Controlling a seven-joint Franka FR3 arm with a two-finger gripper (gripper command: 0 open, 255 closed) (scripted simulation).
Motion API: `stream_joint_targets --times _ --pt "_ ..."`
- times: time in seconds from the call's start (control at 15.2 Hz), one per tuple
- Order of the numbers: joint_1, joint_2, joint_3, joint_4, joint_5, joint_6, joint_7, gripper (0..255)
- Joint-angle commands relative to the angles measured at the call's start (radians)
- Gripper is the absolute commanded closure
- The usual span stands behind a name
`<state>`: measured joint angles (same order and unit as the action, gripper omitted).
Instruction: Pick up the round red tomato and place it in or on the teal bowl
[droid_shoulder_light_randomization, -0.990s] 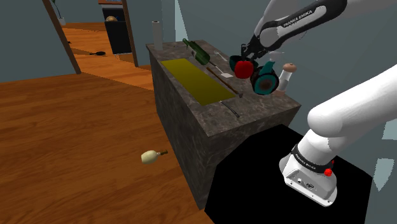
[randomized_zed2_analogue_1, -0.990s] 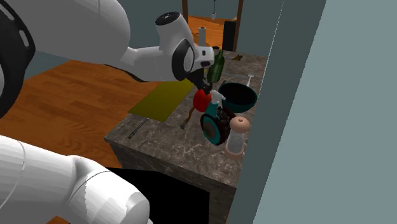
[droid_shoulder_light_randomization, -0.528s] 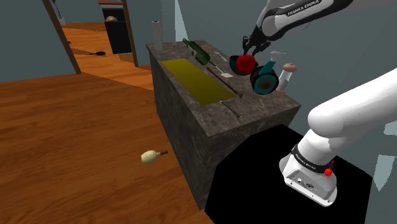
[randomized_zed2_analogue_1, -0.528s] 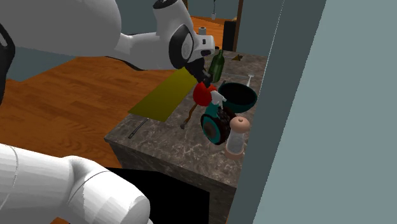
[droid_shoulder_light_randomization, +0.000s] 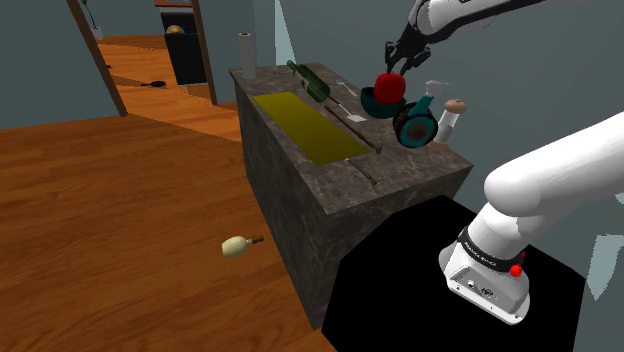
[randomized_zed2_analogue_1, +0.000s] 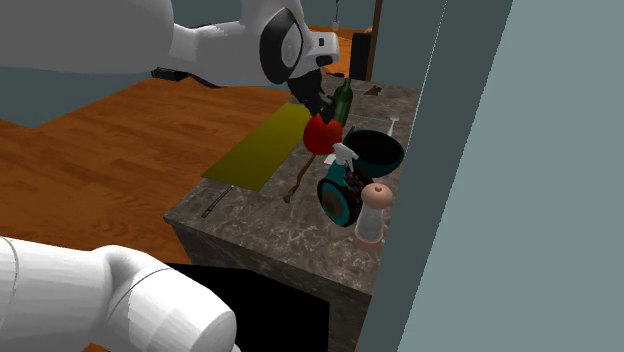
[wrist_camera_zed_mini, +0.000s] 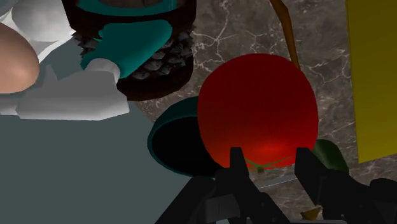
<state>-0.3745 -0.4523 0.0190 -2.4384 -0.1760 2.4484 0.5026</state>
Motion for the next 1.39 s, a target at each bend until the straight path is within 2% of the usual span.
stream_joint_targets --times 0.0,0.2,0.59,1.12,1.32 --pt "0.003 -0.008 -0.001 0.022 0.005 -0.03 -0.006 255" --pt "0.005 -0.015 -0.002 0.05 0.01 -0.065 -0.012 255" --pt "-0.006 0.165 -0.072 0.28 0.037 -0.104 -0.115 255" --pt "-0.027 0.414 -0.14 0.634 0.115 -0.201 -0.25 255" --pt "-0.028 0.414 -0.139 0.594 0.113 -0.161 -0.248 255"
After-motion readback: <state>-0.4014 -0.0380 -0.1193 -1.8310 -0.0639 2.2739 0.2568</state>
